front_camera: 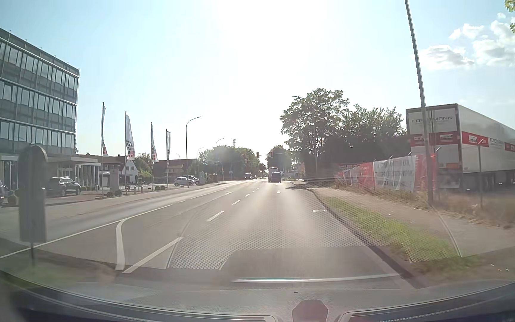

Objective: Follow the waypoints while adhering to traffic rules and regulations

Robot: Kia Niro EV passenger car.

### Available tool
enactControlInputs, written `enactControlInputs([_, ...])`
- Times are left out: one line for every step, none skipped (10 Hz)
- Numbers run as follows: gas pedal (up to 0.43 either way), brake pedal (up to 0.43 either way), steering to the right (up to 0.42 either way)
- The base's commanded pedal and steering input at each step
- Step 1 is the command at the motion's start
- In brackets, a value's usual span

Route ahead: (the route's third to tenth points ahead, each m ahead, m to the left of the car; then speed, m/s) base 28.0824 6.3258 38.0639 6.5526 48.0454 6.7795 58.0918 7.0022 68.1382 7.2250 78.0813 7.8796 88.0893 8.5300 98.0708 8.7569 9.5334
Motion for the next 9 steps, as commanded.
enactControlInputs([0.11, 0.006, -0.005])
enactControlInputs([0.11, 0.006, -0.005])
enactControlInputs([0.11, 0.006, -0.005])
enactControlInputs([0.098, 0.006, -0.004])
enactControlInputs([0.087, 0.006, -0.003])
enactControlInputs([0.079, 0.006, 0.0])
enactControlInputs([0.067, 0.006, 0.0])
enactControlInputs([0.067, 0.006, 0.0])
enactControlInputs([0.067, 0.006, 0.0])
